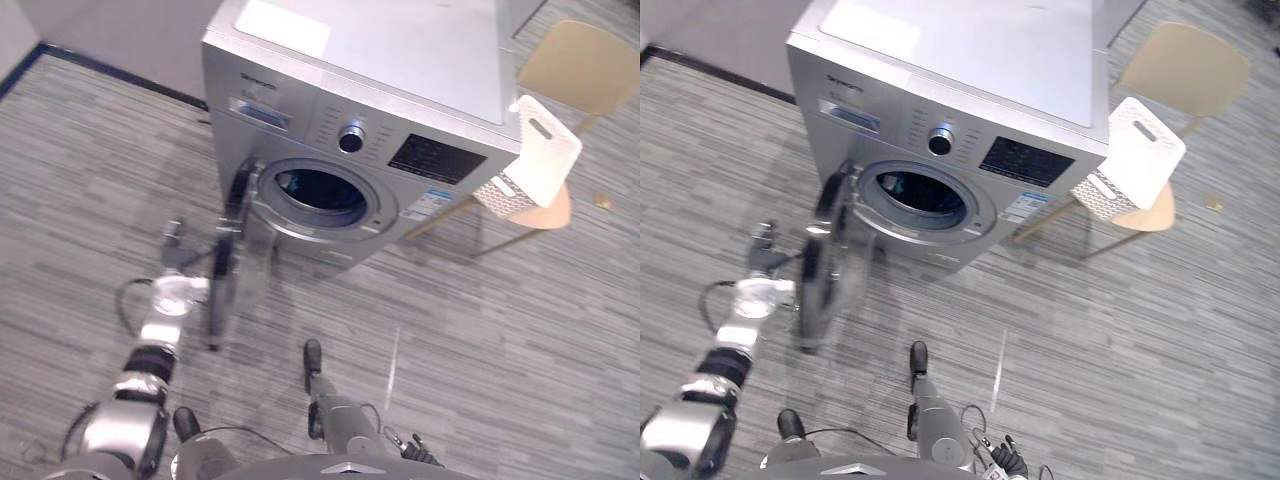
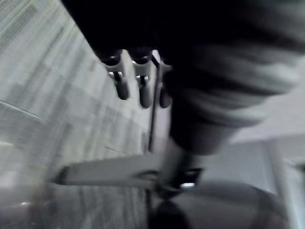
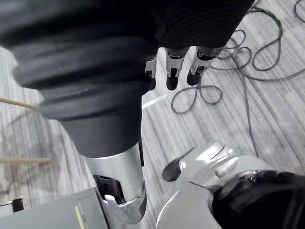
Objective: Pick up the laundry basket with both hands and put the clothes into the washing machine.
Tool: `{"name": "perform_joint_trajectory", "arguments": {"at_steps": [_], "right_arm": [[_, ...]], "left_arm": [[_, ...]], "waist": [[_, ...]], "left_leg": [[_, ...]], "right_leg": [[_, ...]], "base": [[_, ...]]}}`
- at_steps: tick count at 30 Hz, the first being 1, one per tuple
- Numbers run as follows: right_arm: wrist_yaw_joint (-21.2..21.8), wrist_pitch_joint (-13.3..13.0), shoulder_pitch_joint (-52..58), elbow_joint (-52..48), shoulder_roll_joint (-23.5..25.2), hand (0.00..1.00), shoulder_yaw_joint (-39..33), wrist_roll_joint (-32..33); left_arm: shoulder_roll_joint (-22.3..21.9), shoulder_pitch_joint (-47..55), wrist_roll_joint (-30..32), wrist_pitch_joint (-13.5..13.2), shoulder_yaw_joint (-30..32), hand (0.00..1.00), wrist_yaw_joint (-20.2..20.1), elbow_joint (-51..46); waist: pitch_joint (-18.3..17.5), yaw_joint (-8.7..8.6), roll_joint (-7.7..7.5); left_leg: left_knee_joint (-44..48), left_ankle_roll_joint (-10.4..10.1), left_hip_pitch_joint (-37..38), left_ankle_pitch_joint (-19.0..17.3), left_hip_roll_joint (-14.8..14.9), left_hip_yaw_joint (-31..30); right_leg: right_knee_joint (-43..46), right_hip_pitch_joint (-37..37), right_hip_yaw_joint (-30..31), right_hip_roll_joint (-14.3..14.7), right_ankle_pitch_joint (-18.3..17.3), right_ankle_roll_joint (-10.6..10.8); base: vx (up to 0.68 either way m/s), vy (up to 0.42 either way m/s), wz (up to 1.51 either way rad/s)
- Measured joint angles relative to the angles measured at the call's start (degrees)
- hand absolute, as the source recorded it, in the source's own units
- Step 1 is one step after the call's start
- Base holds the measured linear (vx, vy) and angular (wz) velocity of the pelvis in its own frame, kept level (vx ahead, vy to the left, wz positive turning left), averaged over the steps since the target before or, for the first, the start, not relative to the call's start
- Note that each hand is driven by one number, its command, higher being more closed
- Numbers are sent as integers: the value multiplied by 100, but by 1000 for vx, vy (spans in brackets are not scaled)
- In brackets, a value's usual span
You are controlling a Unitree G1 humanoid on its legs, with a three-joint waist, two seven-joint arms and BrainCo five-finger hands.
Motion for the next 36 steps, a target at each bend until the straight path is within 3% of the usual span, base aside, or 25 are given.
{"name": "perform_joint_trajectory", "arguments": {"at_steps": [2,4,6,9,13,19,22,24,26,30,32,34,35,36], "right_arm": [[12,-6,-29,-39,7,0,-151,14],[18,-15,-73,-42,14,0,-183,64],[18,-28,-131,-46,30,0,-196,107],[18,-81,-143,-45,-9,0,-242,118],[15,-80,-144,-37,-92,0,-237,113],[12,20,-139,84,-140,0,-298,94],[-5,98,-141,248,-166,0,-418,34],[-61,159,-189,360,-175,0,-489,1],[-121,185,-322,592,-239,0,-485,-12],[-123,301,-547,879,-360,0,-478,-282],[-117,307,-617,881,-392,0,-480,-457],[-118,388,-602,889,-428,0,-545,-460],[-114,406,-520,904,-499,0,-612,-462],[-114,413,-526,912,-525,0,-683,-462]], "left_arm": [[-350,496,72,-23,-1750,0,-770,-706],[-655,748,-108,-37,-2466,0,-1355,-1268],[-826,764,-603,-68,-2866,0,-1757,-1893],[-906,508,-1239,-284,-2947,0,-2139,-2391],[-870,467,-1347,-287,-2751,0,-2128,-2372],[-856,888,-1315,-207,-1699,0,-2120,-1605],[-881,1043,-1174,-114,-844,0,-2001,-386],[-887,1097,-696,-5,-323,0,-1820,499],[-896,1173,-220,136,465,0,-1609,1758],[-898,1497,143,402,1888,0,-1247,3062],[-922,1745,-331,487,2206,0,-1222,3182],[-1025,1897,-520,489,2154,0,-1262,3171],[-1152,1947,-229,483,2109,0,-1258,3184],[-1209,1989,-86,484,2077,0,-1261,3194]], "waist": [[-92,10,194],[-143,-38,273],[-163,-95,311],[-314,-127,472],[-453,-135,644],[-528,-181,710],[-565,-164,733],[-568,-148,728],[-572,-106,712],[-570,-20,716],[-579,56,705],[-563,42,705],[-558,38,737],[-529,54,755]], "left_leg": [[-184,15,131,41,-90,-101],[-248,17,213,41,-123,-198],[-297,16,310,39,-123,-239],[-341,15,449,20,-124,-260],[-328,44,567,-28,-153,-276],[-333,53,734,-26,-161,-252],[-337,64,743,-15,-159,-243],[-340,63,758,-13,-160,-229],[-352,57,809,-18,-164,-202],[-435,49,1135,-59,-181,-193],[-375,134,1141,-138,-317,-441],[-256,372,1035,-301,-569,-957],[-180,545,999,-368,-744,-1393],[-129,570,986,-384,-762,-1559]], "right_leg": [[0,144,-107,-77,-35,156],[1,266,-200,-103,-55,184],[1,378,-276,-103,-62,187],[0,526,-359,-107,-76,162],[-2,658,-393,-135,-106,117],[-6,798,-423,-144,-182,50],[-8,797,-409,-142,-203,89],[-8,797,-391,-140,-185,120],[-8,814,-358,-135,-147,174],[-5,1094,-375,-134,-159,188],[43,1312,-672,-343,-295,278],[654,1380,-1077,-765,-733,333],[1497,1324,-1300,-1107,-896,340],[2079,1173,-1292,-1234,-887,267]], "base": [[76,31,26],[97,33,20],[77,18,15],[36,2,9],[3,-1,1],[-51,-26,-1],[-37,-29,-2],[-25,-26,-4],[-1,-14,-6],[31,1,0],[8,67,70],[2,143,143],[23,145,142],[12,202,170]]}}
